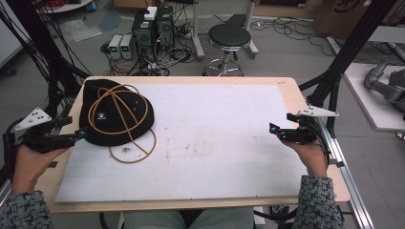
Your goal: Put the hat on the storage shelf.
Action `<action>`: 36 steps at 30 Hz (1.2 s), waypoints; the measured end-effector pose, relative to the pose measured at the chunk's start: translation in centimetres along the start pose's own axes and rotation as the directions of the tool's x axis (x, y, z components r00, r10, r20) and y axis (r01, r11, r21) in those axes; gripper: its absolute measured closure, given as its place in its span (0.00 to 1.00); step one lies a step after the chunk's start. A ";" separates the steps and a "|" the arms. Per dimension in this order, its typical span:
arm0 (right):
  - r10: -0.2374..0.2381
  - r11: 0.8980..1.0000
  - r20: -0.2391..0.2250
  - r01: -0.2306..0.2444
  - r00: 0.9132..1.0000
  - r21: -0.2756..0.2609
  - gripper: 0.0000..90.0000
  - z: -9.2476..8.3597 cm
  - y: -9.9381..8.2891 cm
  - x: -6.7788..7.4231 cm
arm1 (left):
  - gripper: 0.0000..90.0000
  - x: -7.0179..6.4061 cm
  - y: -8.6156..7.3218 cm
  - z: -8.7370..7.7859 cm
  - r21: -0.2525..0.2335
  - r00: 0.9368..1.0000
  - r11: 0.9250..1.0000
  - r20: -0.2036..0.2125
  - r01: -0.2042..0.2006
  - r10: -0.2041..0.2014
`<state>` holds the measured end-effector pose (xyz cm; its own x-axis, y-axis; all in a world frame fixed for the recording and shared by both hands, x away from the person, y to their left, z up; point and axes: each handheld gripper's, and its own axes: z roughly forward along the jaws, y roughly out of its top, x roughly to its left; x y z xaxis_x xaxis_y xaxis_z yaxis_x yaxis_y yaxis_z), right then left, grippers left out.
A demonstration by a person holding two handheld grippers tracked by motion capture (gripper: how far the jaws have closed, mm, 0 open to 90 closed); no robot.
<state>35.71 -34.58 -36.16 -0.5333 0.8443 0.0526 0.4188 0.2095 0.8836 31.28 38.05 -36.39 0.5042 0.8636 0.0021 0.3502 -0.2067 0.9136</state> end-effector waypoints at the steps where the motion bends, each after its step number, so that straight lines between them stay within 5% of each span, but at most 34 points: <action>1: -0.001 1.000 0.000 0.001 1.000 0.002 0.13 0.0 0.0 0.0 | 0.26 0.1 0.0 0.0 -0.001 1.000 1.000 -0.002 0.002 -0.002; 11: -0.005 1.000 -0.007 0.005 1.000 -0.007 0.13 -0.8 -0.2 0.3 | 0.27 0.7 0.1 1.1 -0.019 0.998 1.000 0.060 0.006 -0.004; 26: -0.032 0.999 -0.012 0.032 0.999 -0.009 0.13 -2.4 -1.3 1.7 | 0.28 4.1 0.8 1.1 -0.107 0.997 0.992 0.034 0.070 -0.066; 30: -0.038 0.999 -0.013 0.038 0.999 -0.005 0.13 -2.8 -1.4 2.1 | 0.29 4.6 1.8 1.6 -0.132 0.998 0.990 0.043 0.052 -0.046; 36: -0.036 0.999 -0.016 0.036 0.999 -0.004 0.13 -3.3 -1.6 2.4 | 0.29 6.2 3.7 2.6 -0.100 0.997 0.995 0.069 0.027 -0.020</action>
<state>31.35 -34.54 -35.95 -0.5596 0.8283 0.0279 0.3962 0.2378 0.8868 37.78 41.48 -34.08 0.5504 0.8337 -0.0444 0.2829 -0.1362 0.9494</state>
